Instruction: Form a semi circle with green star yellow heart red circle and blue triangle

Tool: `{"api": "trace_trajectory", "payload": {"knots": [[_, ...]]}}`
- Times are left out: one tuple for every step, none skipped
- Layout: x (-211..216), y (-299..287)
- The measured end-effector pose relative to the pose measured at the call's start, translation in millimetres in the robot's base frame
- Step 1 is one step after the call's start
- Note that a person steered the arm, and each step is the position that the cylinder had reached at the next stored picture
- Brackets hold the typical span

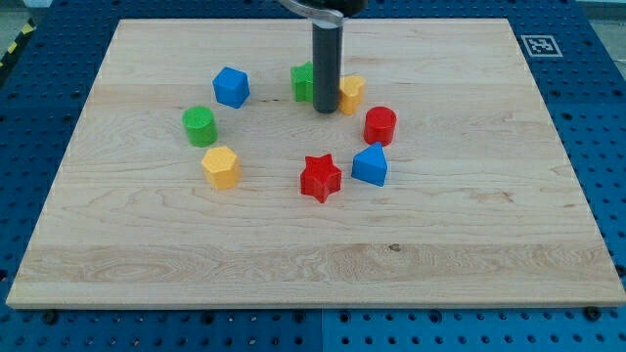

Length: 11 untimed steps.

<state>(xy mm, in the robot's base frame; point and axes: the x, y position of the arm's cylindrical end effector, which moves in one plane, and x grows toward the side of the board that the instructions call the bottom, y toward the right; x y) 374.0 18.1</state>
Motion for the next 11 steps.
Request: {"api": "trace_trajectory", "payload": {"knots": [[0.0, 15.3], [0.0, 25.3], [5.0, 25.9], [24.8, 25.9], [35.8, 29.6], [37.1, 39.2], [37.4, 39.8], [38.0, 9.5], [55.8, -10.2], [72.2, -8.6], [77.9, 12.6]]}}
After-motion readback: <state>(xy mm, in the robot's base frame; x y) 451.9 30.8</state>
